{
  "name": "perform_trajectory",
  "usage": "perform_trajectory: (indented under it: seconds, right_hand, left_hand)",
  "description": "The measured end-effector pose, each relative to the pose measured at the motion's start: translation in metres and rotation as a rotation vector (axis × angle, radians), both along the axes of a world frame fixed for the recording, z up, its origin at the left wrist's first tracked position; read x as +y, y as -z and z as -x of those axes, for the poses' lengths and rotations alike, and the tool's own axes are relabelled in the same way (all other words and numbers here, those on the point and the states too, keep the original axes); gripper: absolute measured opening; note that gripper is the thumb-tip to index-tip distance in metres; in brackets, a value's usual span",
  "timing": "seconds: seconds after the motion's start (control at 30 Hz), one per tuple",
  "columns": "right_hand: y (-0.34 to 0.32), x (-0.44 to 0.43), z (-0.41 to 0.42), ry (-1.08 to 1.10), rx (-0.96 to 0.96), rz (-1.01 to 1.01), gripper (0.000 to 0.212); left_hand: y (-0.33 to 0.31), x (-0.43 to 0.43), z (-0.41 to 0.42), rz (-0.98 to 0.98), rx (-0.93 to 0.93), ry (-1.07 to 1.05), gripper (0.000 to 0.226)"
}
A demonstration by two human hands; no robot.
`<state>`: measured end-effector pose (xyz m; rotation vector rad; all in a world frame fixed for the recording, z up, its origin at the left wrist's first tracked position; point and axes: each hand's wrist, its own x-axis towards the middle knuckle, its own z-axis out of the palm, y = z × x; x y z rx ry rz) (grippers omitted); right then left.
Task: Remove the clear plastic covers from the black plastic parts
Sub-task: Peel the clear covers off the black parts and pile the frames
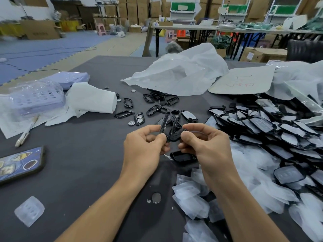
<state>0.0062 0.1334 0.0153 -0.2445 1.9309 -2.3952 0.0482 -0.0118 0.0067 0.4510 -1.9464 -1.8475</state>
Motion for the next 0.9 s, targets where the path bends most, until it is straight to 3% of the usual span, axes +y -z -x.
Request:
perform_trajectory:
  seconds: [0.23, 0.37, 0.5, 0.63, 0.83, 0.9]
  right_hand:
    - [-0.002, 0.002, -0.001, 0.052, 0.082, -0.048, 0.012]
    - [0.0, 0.0, -0.003, 0.156, 0.201, -0.229, 0.012]
    - [0.001, -0.002, -0.007, 0.277, 0.315, -0.374, 0.015]
    - [0.002, -0.005, -0.007, 0.365, 0.364, -0.405, 0.017]
    - [0.007, -0.011, -0.006, 0.38, 0.328, -0.42, 0.019]
    - [0.006, -0.011, -0.009, 0.365, 0.332, -0.422, 0.017]
  left_hand:
    - [-0.003, 0.006, -0.005, 0.09, 0.035, 0.026, 0.02]
    - [-0.007, 0.01, -0.011, 0.179, 0.043, 0.052, 0.045]
    - [-0.006, 0.01, -0.012, 0.201, 0.045, 0.067, 0.029]
    - [-0.004, 0.009, -0.009, 0.238, 0.058, 0.067, 0.028]
    - [-0.005, 0.009, -0.006, -0.069, 0.056, 0.14, 0.029]
    - [-0.006, 0.01, -0.006, -0.176, 0.056, 0.134, 0.02]
